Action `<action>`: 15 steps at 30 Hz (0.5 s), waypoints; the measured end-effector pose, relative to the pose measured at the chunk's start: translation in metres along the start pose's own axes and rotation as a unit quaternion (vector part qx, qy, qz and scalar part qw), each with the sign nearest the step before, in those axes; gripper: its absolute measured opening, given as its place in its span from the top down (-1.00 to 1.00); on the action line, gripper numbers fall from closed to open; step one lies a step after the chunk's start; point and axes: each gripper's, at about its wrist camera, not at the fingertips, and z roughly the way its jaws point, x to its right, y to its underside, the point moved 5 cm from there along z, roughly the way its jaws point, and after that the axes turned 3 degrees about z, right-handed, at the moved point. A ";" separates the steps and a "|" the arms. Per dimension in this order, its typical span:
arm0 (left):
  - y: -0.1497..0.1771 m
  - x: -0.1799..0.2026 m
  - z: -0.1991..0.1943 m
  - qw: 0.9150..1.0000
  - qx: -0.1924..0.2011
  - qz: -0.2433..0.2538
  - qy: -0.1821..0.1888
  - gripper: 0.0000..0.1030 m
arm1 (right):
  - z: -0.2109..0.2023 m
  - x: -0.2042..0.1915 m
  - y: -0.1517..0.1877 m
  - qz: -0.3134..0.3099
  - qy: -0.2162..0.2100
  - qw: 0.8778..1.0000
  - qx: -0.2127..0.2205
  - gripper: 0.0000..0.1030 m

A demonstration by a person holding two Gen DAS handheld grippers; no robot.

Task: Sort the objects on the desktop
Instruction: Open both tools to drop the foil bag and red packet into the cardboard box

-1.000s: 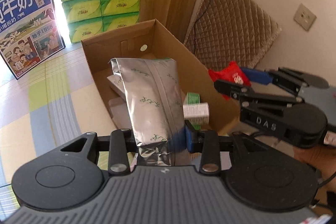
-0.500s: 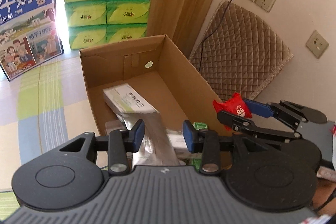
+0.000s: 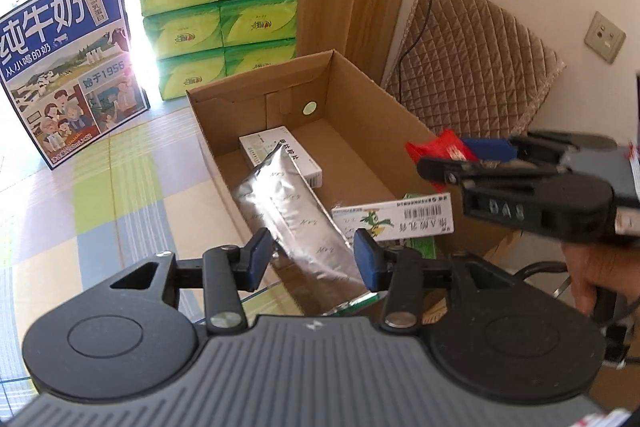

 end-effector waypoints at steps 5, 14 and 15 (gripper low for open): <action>0.009 -0.004 -0.004 1.000 -0.005 0.003 -0.002 0.13 | 0.007 -0.005 -0.009 0.021 -0.006 1.000 0.008 -0.28; 0.028 -0.007 -0.017 1.000 -0.005 0.000 -0.013 -0.32 | -0.018 -0.004 -0.006 0.029 -0.002 0.999 0.015 -0.40; 0.030 -0.006 -0.019 1.000 -0.003 -0.001 -0.015 -0.34 | -0.023 -0.004 -0.006 0.029 0.000 0.999 0.016 -0.45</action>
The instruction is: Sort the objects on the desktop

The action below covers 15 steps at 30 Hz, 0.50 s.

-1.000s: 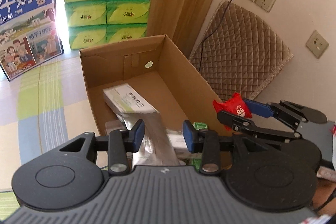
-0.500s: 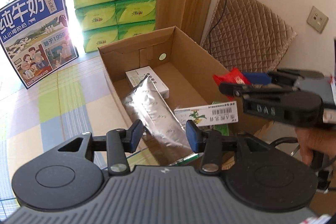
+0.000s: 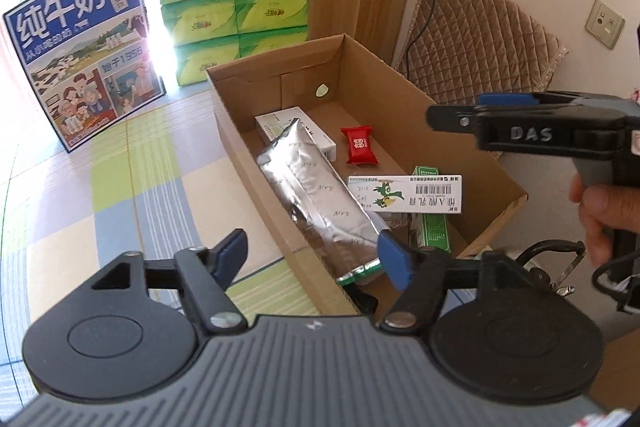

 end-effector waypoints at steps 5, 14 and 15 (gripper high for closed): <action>0.015 0.003 -0.017 1.000 0.014 -0.010 -0.004 -0.76 | -0.028 0.000 0.001 -0.001 0.001 1.000 0.004 -0.62; 0.044 0.022 -0.062 0.998 0.045 -0.033 -0.018 -0.97 | -0.092 -0.013 0.020 -0.010 -0.003 1.000 0.002 -0.96; 0.048 0.024 -0.067 0.998 0.048 -0.037 -0.020 -0.97 | -0.100 -0.014 0.024 -0.010 -0.004 1.000 0.001 -0.96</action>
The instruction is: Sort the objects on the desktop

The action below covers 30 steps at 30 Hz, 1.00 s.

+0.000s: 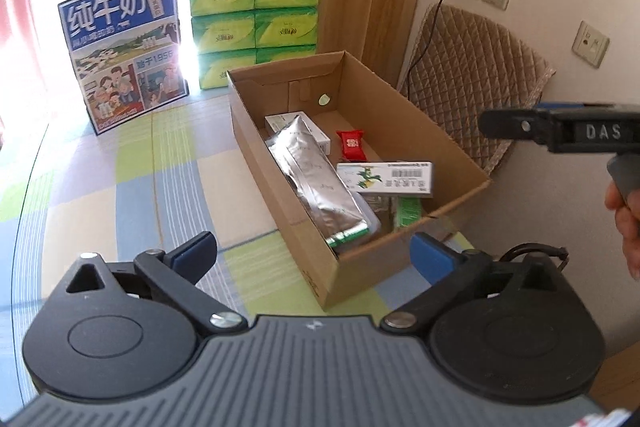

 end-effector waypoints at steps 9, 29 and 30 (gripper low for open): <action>0.032 0.019 -0.047 0.998 0.018 -0.049 -0.039 -0.97 | -0.061 -0.006 0.036 0.003 -0.001 1.000 -0.006 -0.96; 0.074 0.063 -0.116 0.993 0.035 -0.077 -0.078 -0.97 | -0.145 -0.031 0.085 -0.019 0.019 1.000 0.000 -0.96; 0.075 0.064 -0.118 0.993 0.036 -0.078 -0.080 -0.97 | -0.149 -0.032 0.086 -0.017 0.019 1.000 0.002 -0.96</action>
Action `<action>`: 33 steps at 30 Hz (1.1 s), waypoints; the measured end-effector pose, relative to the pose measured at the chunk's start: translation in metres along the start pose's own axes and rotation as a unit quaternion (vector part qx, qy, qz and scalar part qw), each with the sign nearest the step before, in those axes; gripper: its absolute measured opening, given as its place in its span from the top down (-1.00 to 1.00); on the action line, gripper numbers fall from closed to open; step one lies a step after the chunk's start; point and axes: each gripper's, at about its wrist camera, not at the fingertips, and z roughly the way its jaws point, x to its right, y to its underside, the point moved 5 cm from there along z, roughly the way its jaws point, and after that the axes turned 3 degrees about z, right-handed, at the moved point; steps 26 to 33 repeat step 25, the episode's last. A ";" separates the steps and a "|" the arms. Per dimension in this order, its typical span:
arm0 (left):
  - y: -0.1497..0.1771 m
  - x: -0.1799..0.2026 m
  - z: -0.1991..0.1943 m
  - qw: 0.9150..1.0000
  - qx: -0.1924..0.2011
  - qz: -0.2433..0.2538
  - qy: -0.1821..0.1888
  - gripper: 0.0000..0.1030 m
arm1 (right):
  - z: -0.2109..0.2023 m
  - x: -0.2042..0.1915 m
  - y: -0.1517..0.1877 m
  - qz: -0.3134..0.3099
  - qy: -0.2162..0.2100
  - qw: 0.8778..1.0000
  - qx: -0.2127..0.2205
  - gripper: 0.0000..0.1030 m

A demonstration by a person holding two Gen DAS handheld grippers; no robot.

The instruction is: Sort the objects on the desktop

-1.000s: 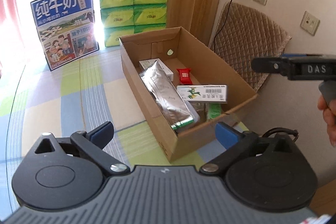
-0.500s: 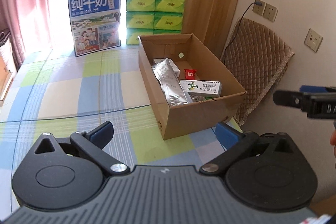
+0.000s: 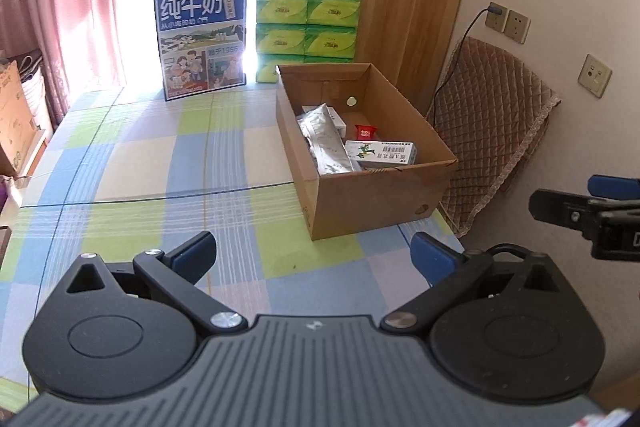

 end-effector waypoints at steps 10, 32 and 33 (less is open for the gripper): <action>0.002 -0.001 -0.015 1.000 0.011 -0.003 0.000 -0.97 | -0.018 -0.007 0.009 0.003 0.000 1.000 0.003 -0.96; 0.002 -0.005 -0.020 1.000 0.016 -0.012 0.005 -0.98 | -0.020 -0.011 0.010 0.000 -0.002 1.000 0.000 -0.96; 0.002 -0.005 -0.020 1.000 0.016 -0.012 0.005 -0.98 | -0.020 -0.011 0.010 0.000 -0.002 1.000 0.000 -0.96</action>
